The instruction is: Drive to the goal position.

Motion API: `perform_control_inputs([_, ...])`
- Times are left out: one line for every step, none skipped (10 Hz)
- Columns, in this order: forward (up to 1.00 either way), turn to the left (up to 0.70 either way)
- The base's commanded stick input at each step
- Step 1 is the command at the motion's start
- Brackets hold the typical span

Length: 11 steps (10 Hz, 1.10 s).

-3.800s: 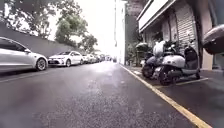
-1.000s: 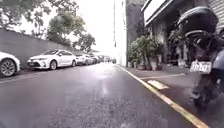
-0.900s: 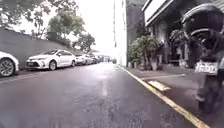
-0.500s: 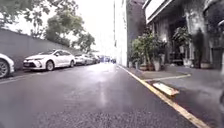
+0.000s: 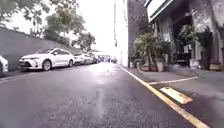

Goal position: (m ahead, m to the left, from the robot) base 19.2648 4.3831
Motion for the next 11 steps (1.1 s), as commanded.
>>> perform_control_inputs([0.03,0.01])
perform_control_inputs([0.03,0.01])
perform_control_inputs([0.03,0.01])
perform_control_inputs([0.03,0.01])
perform_control_inputs([0.03,0.01])
perform_control_inputs([0.03,0.01])
perform_control_inputs([0.03,0.01])
perform_control_inputs([0.03,0.01])
perform_control_inputs([0.03,0.01])
perform_control_inputs([0.03,0.01])
perform_control_inputs([0.03,0.01])
